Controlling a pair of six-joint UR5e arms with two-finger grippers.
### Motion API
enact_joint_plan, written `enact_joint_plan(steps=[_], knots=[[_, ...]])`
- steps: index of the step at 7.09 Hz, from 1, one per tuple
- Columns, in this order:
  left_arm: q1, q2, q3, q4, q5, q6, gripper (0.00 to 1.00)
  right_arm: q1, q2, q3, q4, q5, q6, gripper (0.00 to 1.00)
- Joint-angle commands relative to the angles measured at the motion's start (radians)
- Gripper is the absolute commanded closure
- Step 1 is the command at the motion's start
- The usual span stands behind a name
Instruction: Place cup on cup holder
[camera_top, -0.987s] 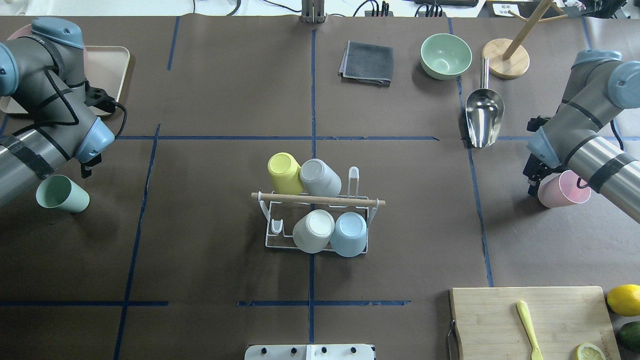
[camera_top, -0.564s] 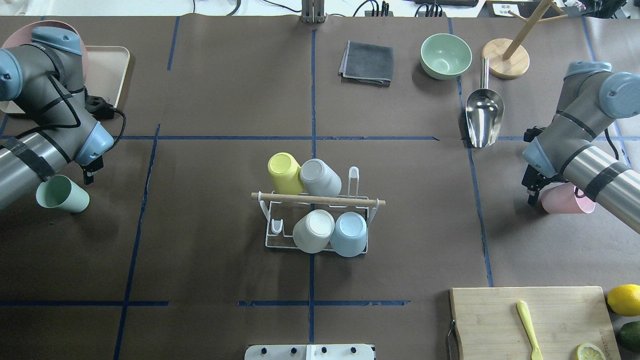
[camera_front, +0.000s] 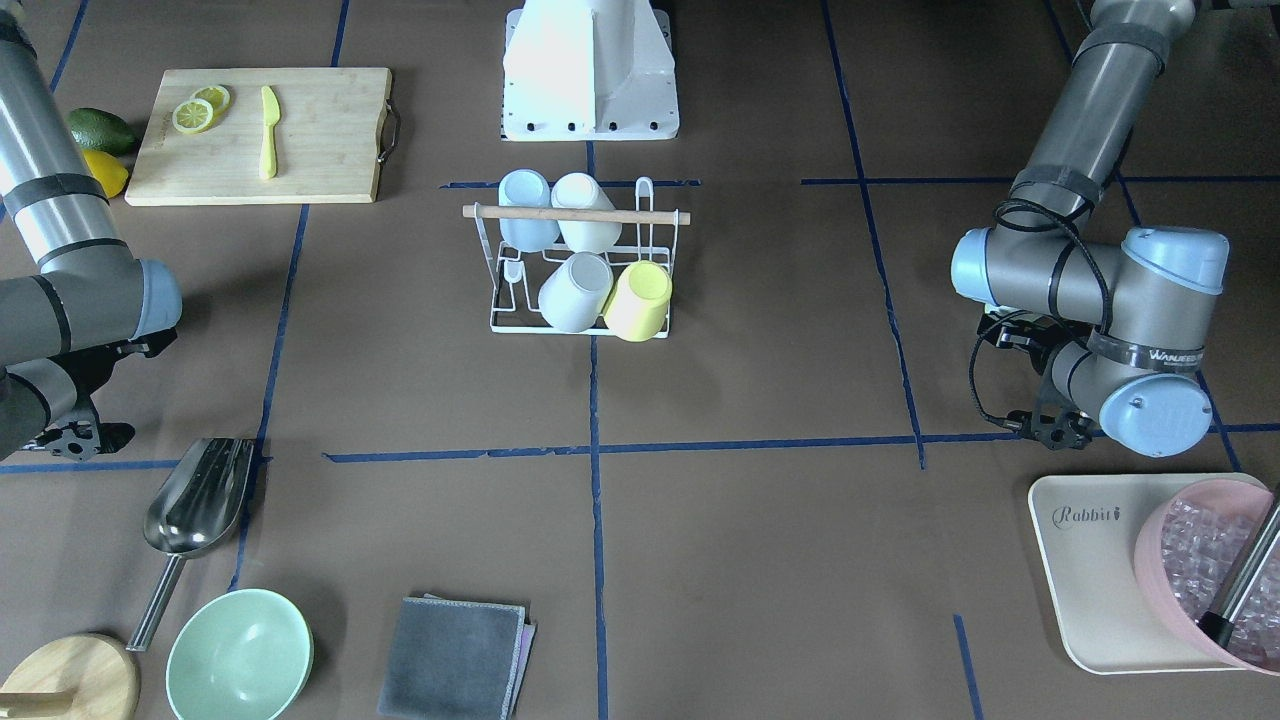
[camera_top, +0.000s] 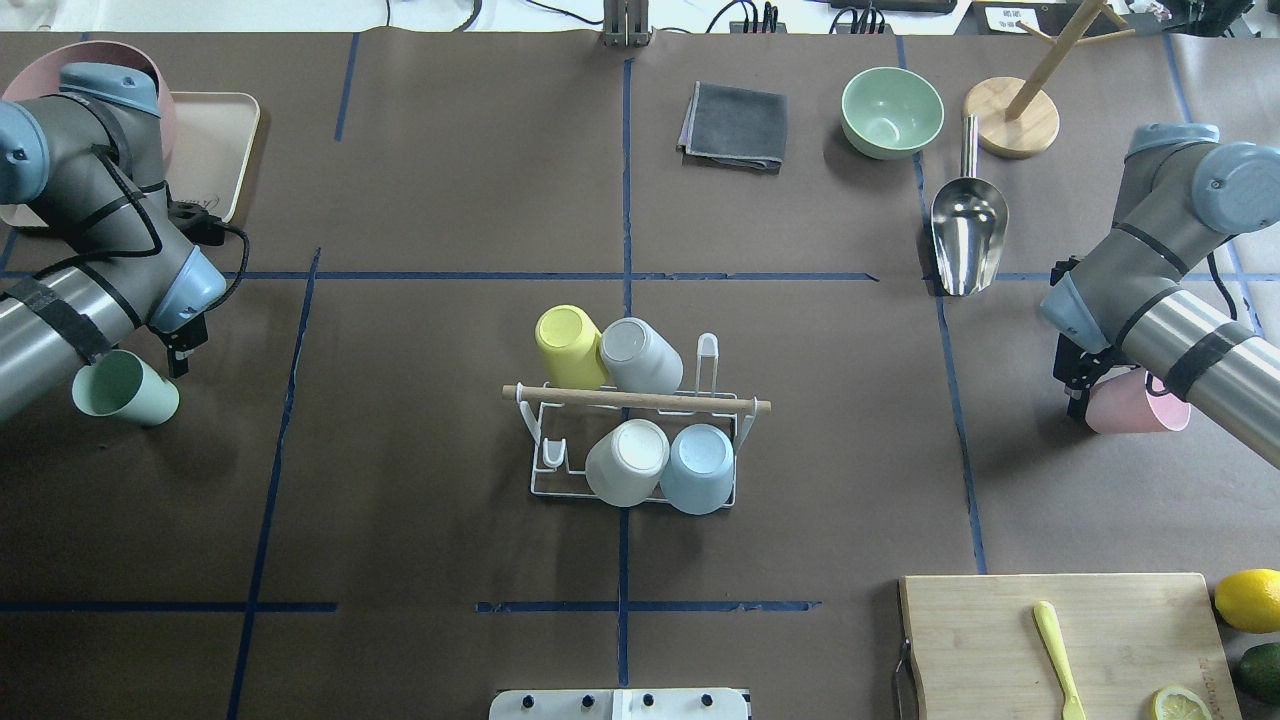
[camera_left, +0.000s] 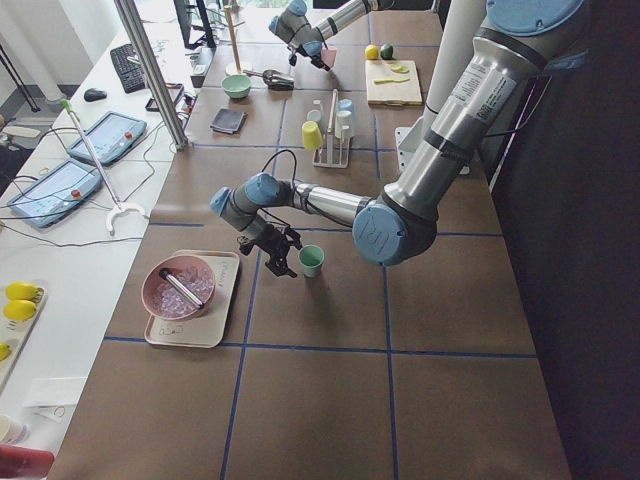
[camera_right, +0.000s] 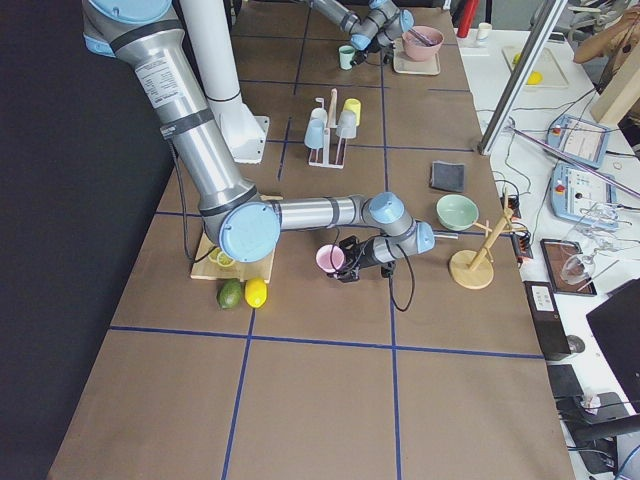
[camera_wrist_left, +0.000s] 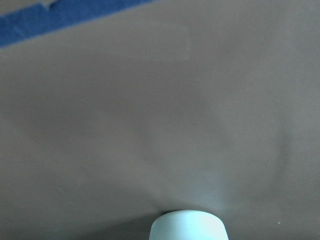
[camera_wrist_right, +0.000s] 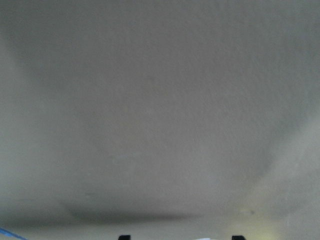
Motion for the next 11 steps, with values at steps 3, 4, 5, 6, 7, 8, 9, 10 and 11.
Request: enact_joint_plan(steps=[3,4,5,6,7,8,9,10,11], knots=[[0.013,-0.004,0.009,0.106,-0.002,0.003,0.00,0.056,0.028,0.027,-0.027,-0.045,-0.002,1.00],[0.022,-0.001,0.009,0.109,0.000,0.003,0.00,0.078,0.035,0.048,-0.029,-0.045,0.000,1.00],[0.034,0.000,0.009,0.118,-0.002,0.003,0.00,0.102,0.039,0.102,-0.024,-0.060,0.003,1.00],[0.037,0.000,0.009,0.129,-0.003,0.004,0.00,0.127,0.039,0.154,-0.015,-0.071,0.015,1.00],[0.048,0.003,0.009,0.129,-0.003,0.006,0.00,0.147,0.040,0.186,-0.012,-0.068,0.018,1.00],[0.051,0.003,0.007,0.129,-0.008,0.012,0.39,0.194,0.039,0.243,-0.010,-0.065,0.017,1.00],[0.051,0.005,0.005,0.134,-0.020,0.012,0.83,0.210,0.032,0.277,0.032,-0.063,0.018,1.00],[0.049,0.006,-0.004,0.160,-0.034,0.014,0.96,0.229,0.025,0.280,0.122,-0.062,0.031,1.00],[0.034,0.002,-0.020,0.177,-0.035,0.014,0.98,0.230,0.023,0.283,0.187,-0.062,0.047,1.00]])
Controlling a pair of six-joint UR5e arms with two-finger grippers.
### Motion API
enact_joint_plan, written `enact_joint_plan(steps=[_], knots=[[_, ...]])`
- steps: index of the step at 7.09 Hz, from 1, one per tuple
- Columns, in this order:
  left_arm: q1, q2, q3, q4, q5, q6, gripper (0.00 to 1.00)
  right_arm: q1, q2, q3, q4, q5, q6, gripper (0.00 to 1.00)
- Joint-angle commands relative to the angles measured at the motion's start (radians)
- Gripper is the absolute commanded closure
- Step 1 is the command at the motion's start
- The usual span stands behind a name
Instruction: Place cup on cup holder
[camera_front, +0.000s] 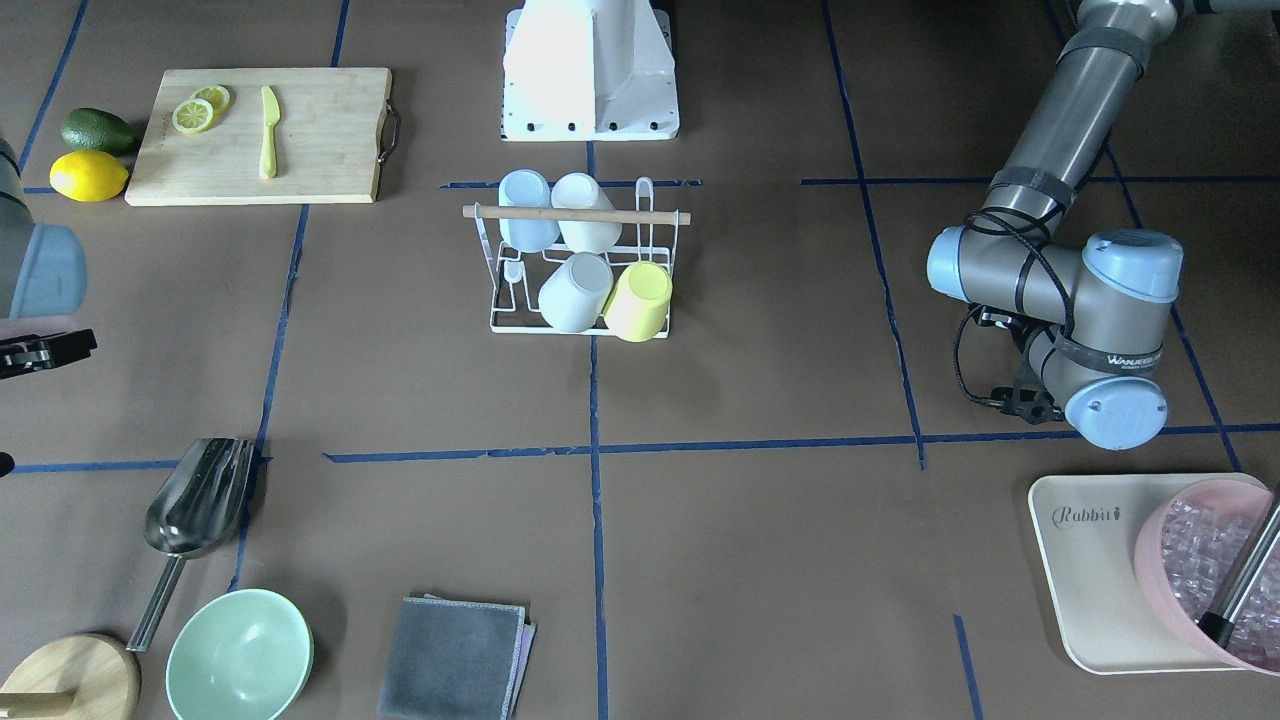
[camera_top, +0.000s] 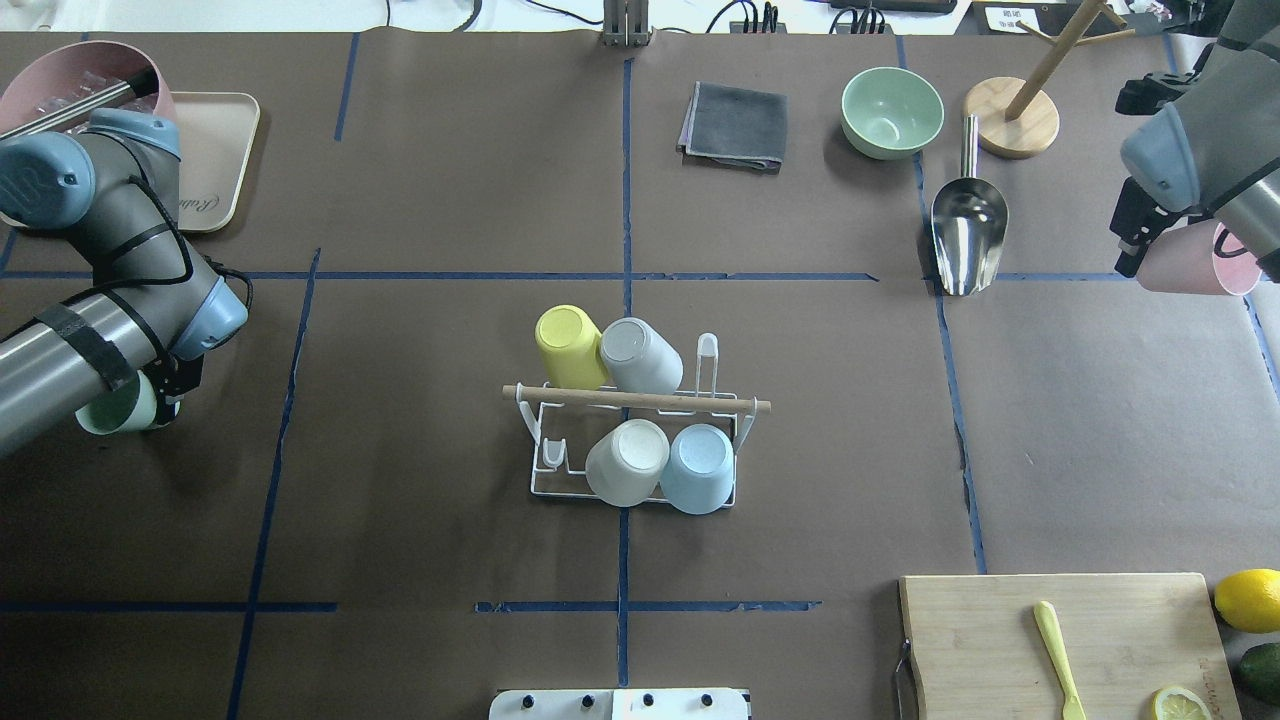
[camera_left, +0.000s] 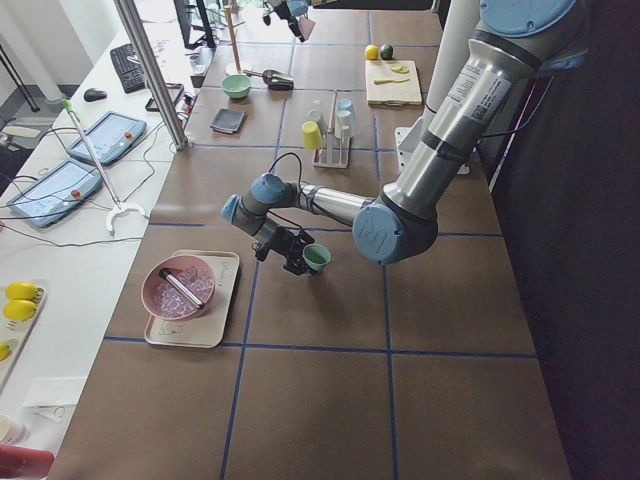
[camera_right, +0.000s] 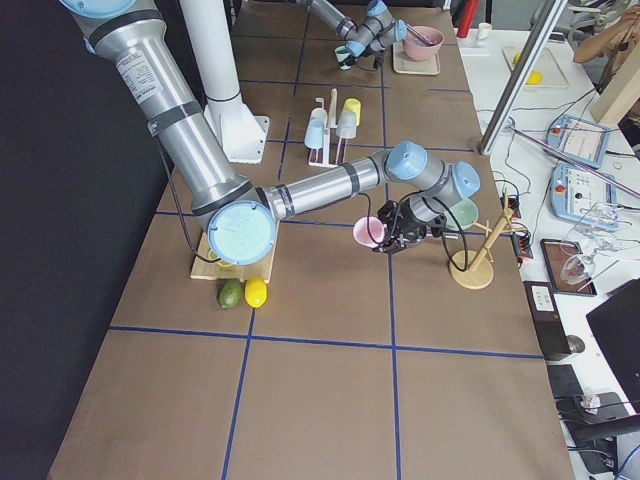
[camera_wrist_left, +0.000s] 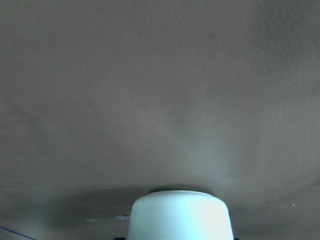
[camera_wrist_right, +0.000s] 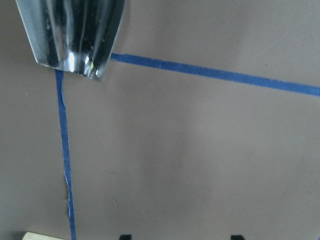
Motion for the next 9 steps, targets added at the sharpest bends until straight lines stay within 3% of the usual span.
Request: enact_joint_plan(steps=[1,2,4,5,6,7,9], knots=[[-0.044,-0.004,-0.086,0.065,-0.008,0.001,0.98,0.012,-0.012,0.020,0.173,0.001,0.054,1.00],[-0.058,0.004,-0.199,0.073,-0.001,0.004,0.98,0.007,-0.031,0.017,0.327,-0.005,0.062,1.00],[-0.052,0.010,-0.436,0.047,0.003,0.005,0.98,0.002,-0.028,0.008,0.437,0.001,0.097,1.00],[-0.049,0.008,-0.505,-0.011,0.006,0.004,0.98,0.008,-0.032,0.046,0.556,0.001,0.102,1.00],[-0.049,-0.028,-0.516,-0.060,0.003,0.001,0.98,0.007,-0.055,0.080,0.706,-0.002,0.105,1.00],[-0.051,-0.030,-0.545,-0.155,0.003,0.008,0.97,0.002,-0.048,0.081,0.758,-0.004,0.150,1.00],[-0.049,-0.029,-0.541,-0.470,0.003,-0.005,0.97,0.004,-0.060,0.106,0.839,0.001,0.105,1.00]])
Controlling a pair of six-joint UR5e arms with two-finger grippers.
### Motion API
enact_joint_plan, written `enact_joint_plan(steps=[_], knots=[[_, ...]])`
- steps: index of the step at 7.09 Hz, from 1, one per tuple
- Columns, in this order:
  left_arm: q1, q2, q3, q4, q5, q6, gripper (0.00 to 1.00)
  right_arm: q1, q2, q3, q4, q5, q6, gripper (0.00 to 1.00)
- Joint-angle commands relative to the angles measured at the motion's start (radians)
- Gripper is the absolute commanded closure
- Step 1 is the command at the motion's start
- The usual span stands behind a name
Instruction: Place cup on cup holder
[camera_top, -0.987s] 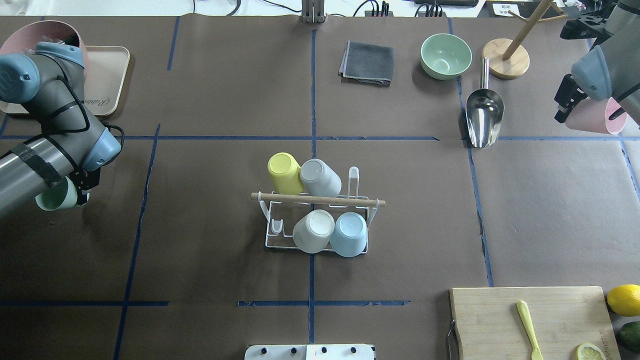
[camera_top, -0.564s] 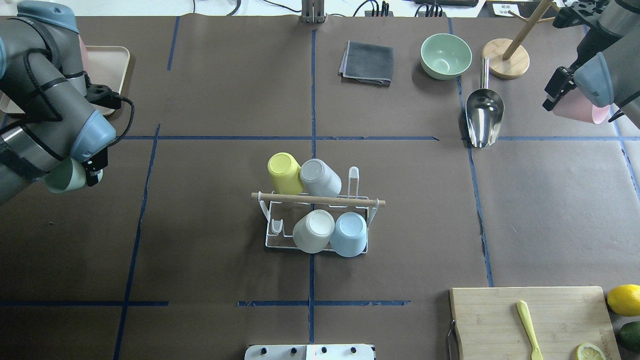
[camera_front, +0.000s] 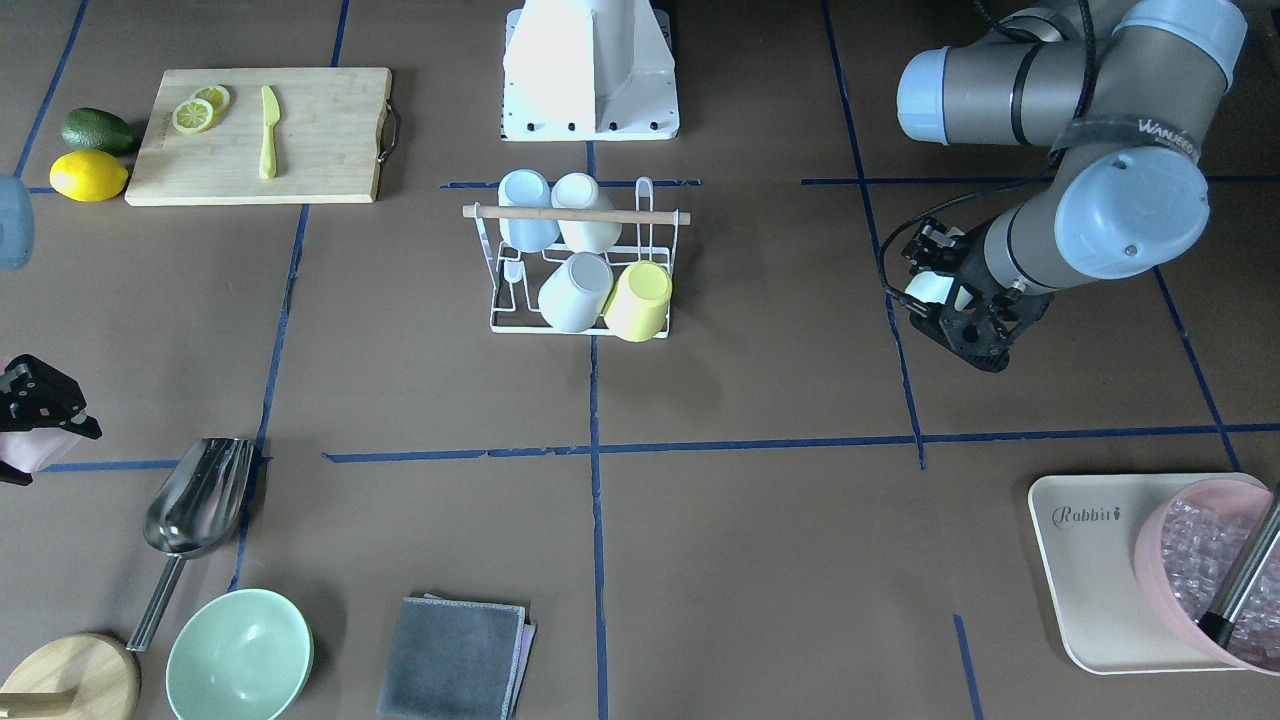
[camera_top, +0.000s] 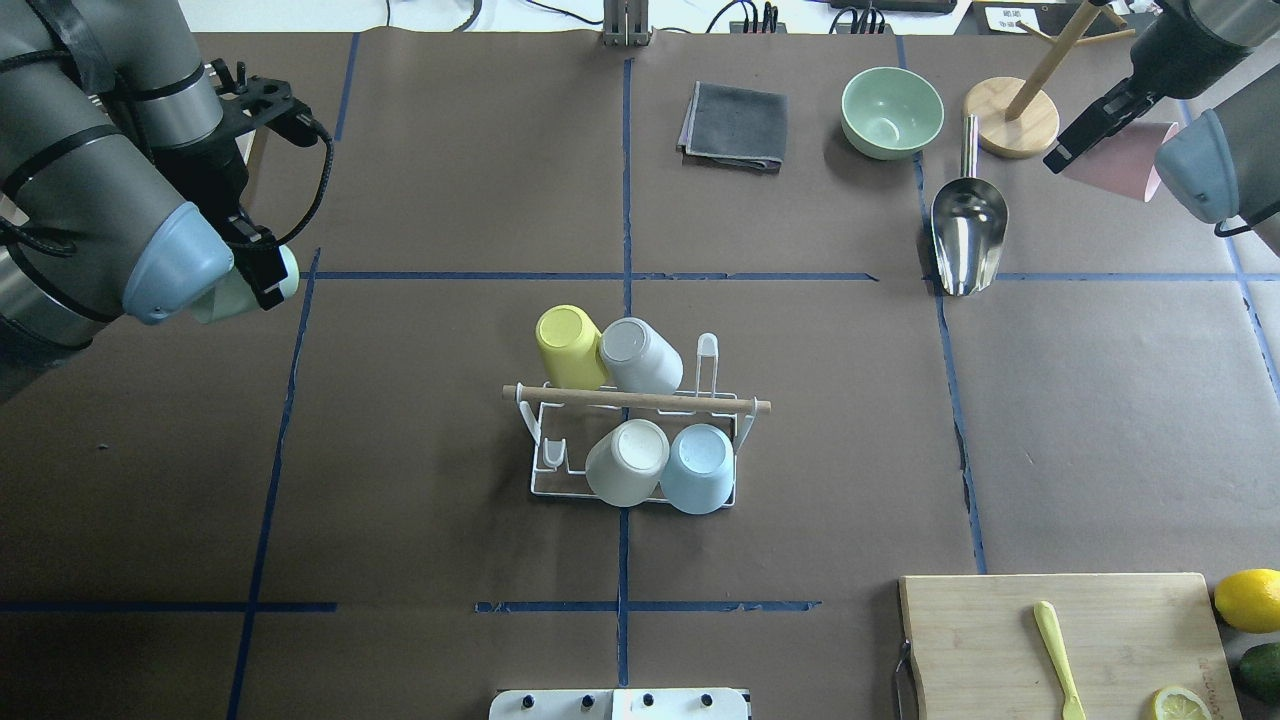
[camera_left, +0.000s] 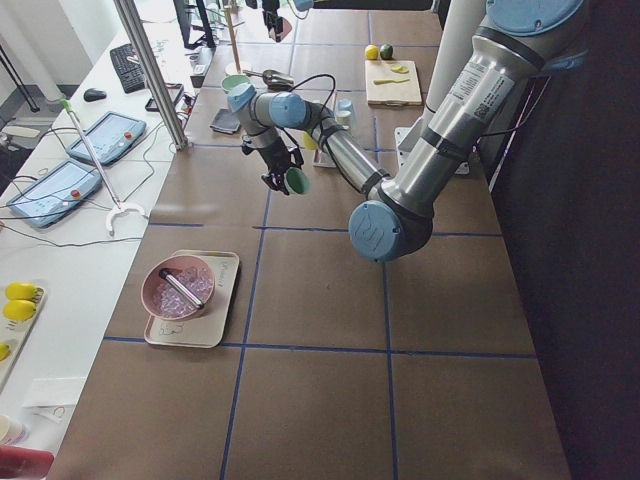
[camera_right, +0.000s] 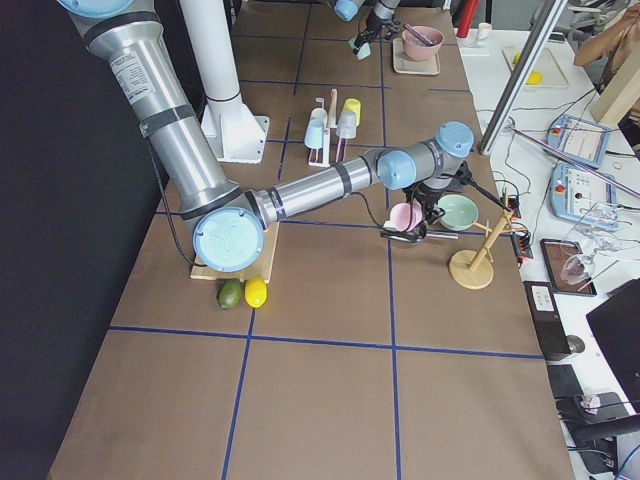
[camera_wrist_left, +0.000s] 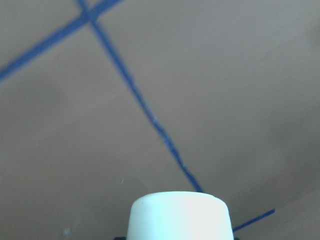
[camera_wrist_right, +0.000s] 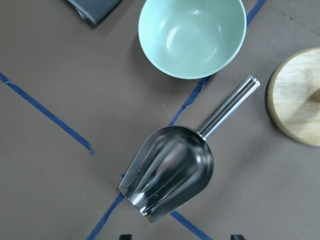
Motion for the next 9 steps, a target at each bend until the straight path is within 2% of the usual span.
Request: enact_joint_plan(steps=[1,3,5,6,7,8,9], knots=[[0.001,-0.004,-0.014,-0.299,-0.001,-0.001,0.97,0.001,-0.008,0.005,0.144,0.001,-0.052,1.00],[-0.005,0.019,-0.016,-0.722,0.000,-0.209,0.98,0.001,-0.024,-0.007,0.342,0.006,-0.044,1.00],[0.003,0.030,-0.015,-0.944,0.008,-0.273,0.98,0.003,-0.034,-0.016,0.491,0.013,0.055,0.98],[0.013,0.032,-0.016,-1.098,0.094,-0.308,0.98,0.003,-0.047,-0.056,0.621,0.016,0.060,0.98],[0.089,0.047,-0.030,-1.280,0.211,-0.380,0.98,0.003,-0.046,-0.064,0.675,0.036,0.075,1.00],[0.198,0.087,-0.078,-1.429,0.367,-0.449,0.98,0.004,-0.035,-0.056,0.691,0.039,0.080,1.00],[0.286,0.098,-0.112,-1.530,0.473,-0.461,0.98,0.004,-0.032,-0.029,0.747,0.036,0.133,1.00]])
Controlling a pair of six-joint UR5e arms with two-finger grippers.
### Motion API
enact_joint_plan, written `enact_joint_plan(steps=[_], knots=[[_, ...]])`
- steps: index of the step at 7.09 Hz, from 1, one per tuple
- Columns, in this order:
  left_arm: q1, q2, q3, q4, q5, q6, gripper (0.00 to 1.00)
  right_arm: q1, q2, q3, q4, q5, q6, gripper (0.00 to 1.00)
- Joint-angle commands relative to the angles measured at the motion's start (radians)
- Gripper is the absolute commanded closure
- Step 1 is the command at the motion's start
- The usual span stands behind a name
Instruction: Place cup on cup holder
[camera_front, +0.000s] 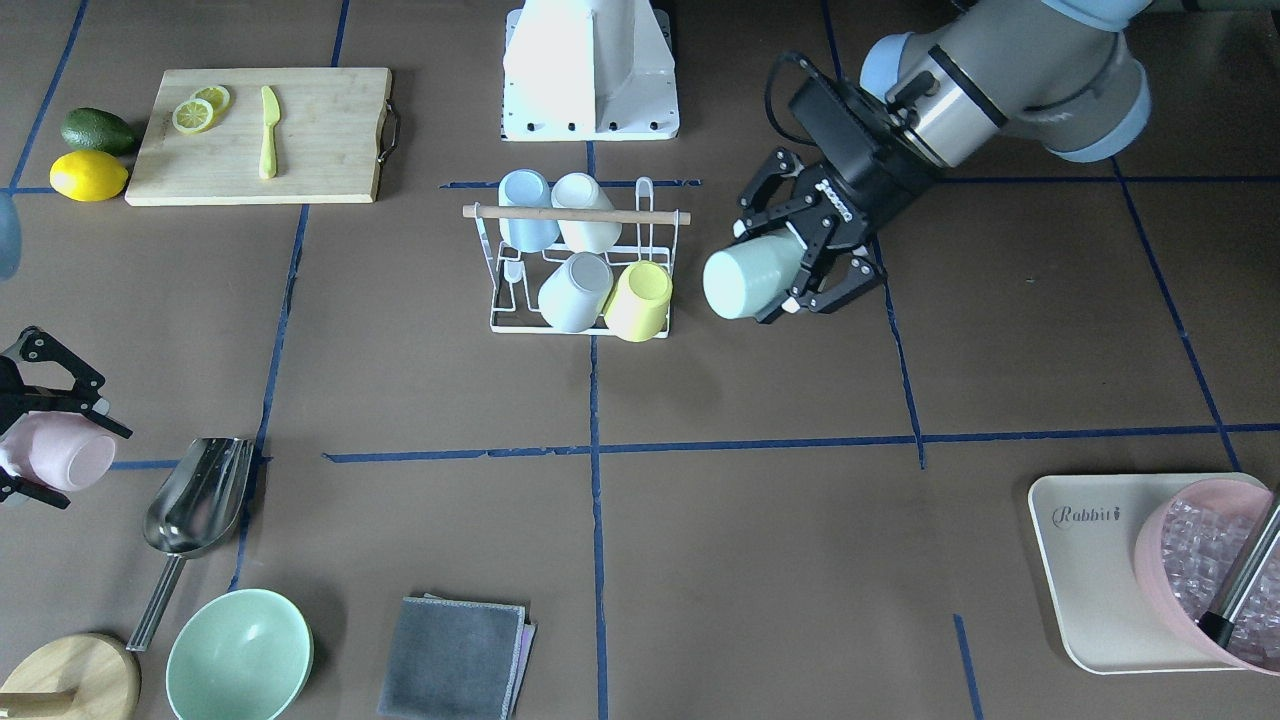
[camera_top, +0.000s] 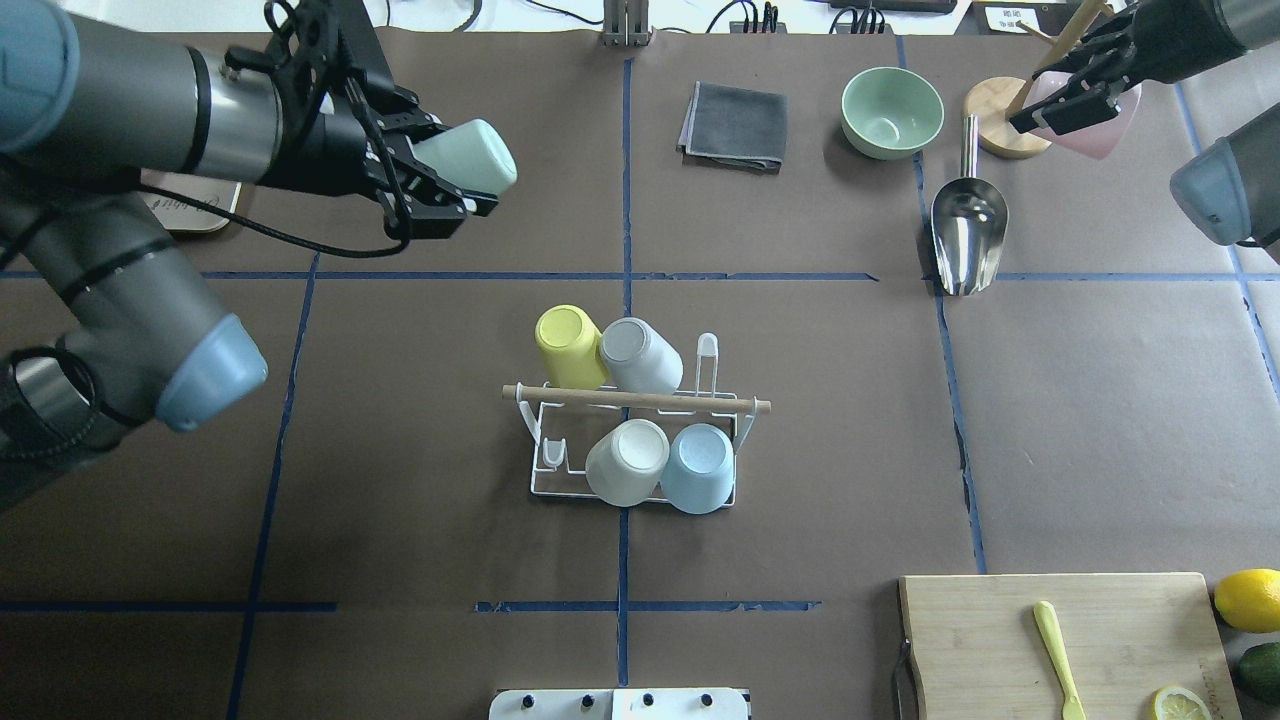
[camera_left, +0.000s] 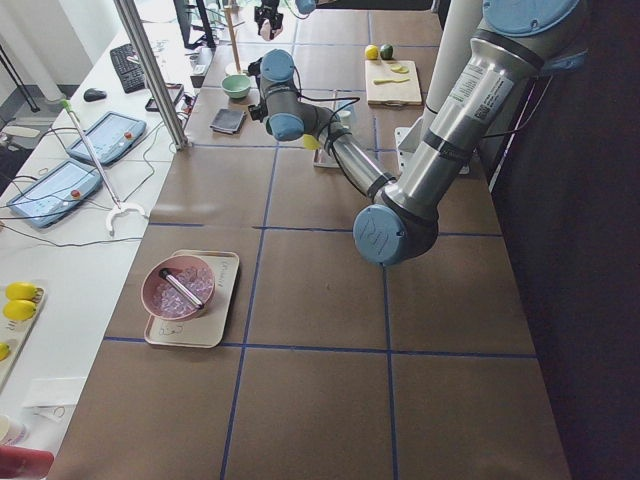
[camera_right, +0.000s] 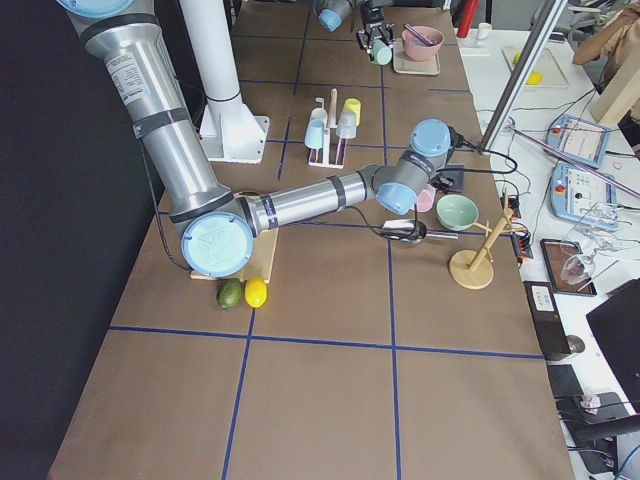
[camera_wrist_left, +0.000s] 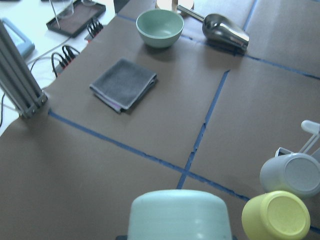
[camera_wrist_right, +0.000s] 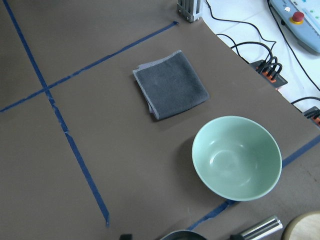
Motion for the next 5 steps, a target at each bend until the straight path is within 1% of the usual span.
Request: enact_joint_plan(steps=[1,2,3,4,5], knots=[[0.148,0.038,-0.052,-0.228,0.179,-0.037,0.98,-0.001,0.005,0.019,0.170,-0.002,0.087,1.00],[0.223,0.067,-0.052,-0.364,0.264,-0.037,0.98,-0.003,0.005,0.027,0.256,-0.007,0.127,1.00],[0.295,0.128,-0.051,-0.511,0.356,-0.031,0.98,-0.025,0.006,0.042,0.359,-0.037,0.236,1.00],[0.372,0.169,-0.048,-0.607,0.421,-0.027,0.98,-0.067,0.008,0.044,0.498,-0.094,0.386,1.00],[0.415,0.176,-0.020,-0.706,0.444,-0.024,0.98,-0.114,0.011,0.045,0.592,-0.173,0.495,1.00]])
